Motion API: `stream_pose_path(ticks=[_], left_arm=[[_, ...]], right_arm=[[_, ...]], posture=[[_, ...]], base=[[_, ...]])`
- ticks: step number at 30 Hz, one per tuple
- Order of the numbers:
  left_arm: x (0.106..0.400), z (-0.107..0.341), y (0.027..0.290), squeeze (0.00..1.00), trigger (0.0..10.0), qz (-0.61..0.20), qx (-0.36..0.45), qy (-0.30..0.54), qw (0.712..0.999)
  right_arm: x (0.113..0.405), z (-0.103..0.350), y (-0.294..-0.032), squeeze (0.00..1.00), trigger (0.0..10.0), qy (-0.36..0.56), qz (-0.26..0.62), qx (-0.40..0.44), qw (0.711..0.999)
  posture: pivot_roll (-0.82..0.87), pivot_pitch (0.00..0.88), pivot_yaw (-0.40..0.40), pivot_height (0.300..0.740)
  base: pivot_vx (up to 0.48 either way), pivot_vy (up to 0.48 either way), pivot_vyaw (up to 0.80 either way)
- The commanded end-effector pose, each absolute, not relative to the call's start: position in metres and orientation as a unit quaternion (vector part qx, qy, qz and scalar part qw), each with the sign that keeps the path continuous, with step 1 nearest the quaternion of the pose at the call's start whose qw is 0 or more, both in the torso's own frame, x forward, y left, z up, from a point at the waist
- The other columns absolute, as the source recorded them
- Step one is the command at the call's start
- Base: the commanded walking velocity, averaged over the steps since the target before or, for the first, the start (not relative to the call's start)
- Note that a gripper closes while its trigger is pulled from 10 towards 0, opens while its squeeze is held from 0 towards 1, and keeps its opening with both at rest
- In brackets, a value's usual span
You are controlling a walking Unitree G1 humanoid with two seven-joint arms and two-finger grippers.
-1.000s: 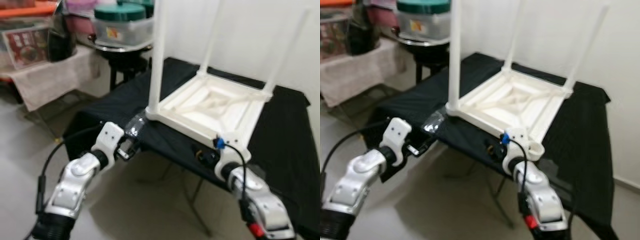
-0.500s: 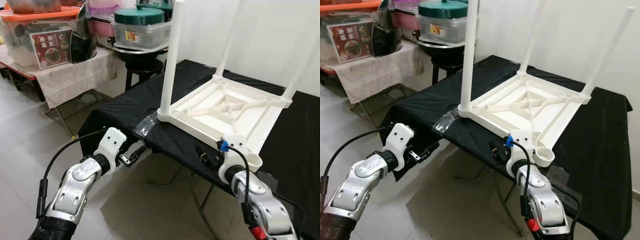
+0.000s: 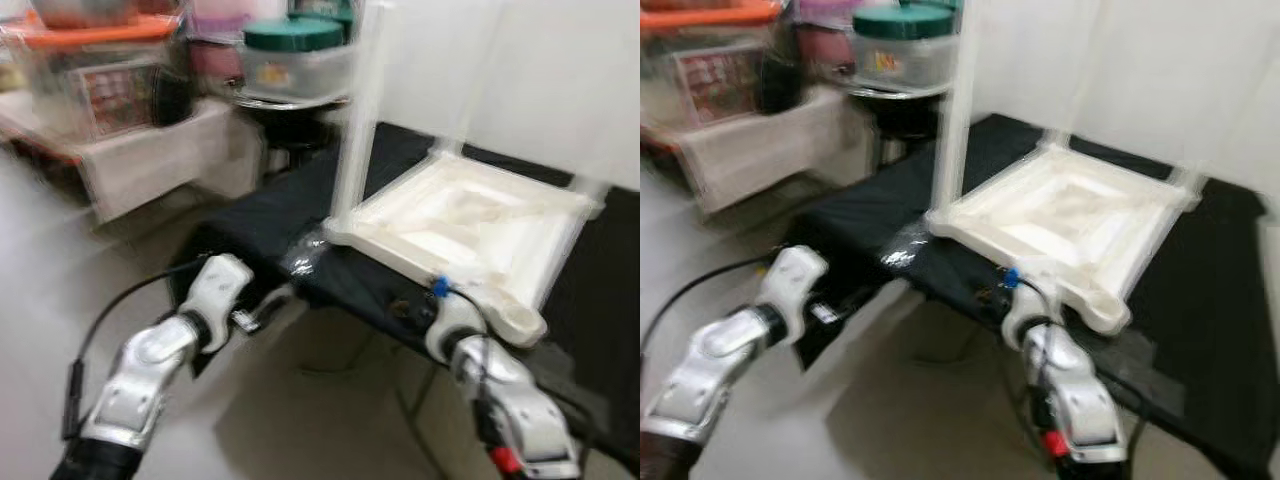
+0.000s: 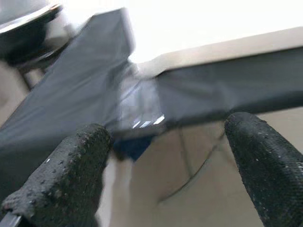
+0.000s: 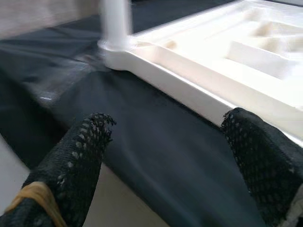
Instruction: Building children table
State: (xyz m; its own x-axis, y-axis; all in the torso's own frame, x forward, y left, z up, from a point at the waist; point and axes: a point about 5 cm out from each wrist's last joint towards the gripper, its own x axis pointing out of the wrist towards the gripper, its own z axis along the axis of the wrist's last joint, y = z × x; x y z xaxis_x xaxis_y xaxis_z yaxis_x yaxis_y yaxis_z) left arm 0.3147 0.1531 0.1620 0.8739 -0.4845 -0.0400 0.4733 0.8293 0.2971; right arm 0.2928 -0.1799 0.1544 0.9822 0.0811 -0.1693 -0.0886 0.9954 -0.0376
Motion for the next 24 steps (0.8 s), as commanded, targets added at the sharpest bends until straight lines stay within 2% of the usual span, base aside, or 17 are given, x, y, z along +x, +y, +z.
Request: stream_pose_path(ticks=[1, 9, 13, 21, 24], left_arm=[[0.3132, 0.1589, 0.1472, 0.0, 10.0, -0.259, 0.152, -0.017, 0.954], [0.3122, 0.158, 0.147, 0.0, 10.0, -0.259, 0.152, -0.021, 0.954], [0.3115, 0.1568, 0.1483, 0.0, 10.0, -0.258, 0.15, -0.019, 0.954], [0.3117, 0.1563, 0.148, 0.0, 10.0, -0.261, 0.152, -0.018, 0.953], [0.3122, 0.156, 0.1475, 0.0, 10.0, -0.262, 0.153, -0.019, 0.953]], right_arm=[[0.292, 0.1533, -0.1842, 0.0, 10.0, 0.084, 0.034, -0.024, 0.996], [0.2926, 0.1524, -0.1844, 0.0, 10.0, 0.09, 0.031, -0.011, 0.995], [0.2923, 0.1518, -0.1848, 0.0, 10.0, 0.092, 0.03, -0.011, 0.995], [0.293, 0.1523, -0.186, 0.0, 10.0, 0.095, 0.029, -0.001, 0.995], [0.2932, 0.1517, -0.1872, 0.0, 10.0, 0.099, 0.024, 0.006, 0.995]], posture=[[0.07, 0.0, -0.079, 0.74], [0.07, 0.0, -0.08, 0.74], [0.07, 0.0, -0.081, 0.74], [0.07, 0.0, -0.079, 0.74], [0.07, 0.0, -0.078, 0.74]], base=[[0.0, 0.0, 0.0], [0.0, 0.0, 0.0], [0.0, 0.0, -0.54], [0.0, 0.0, 0.0], [0.0, 0.0, -0.8]])
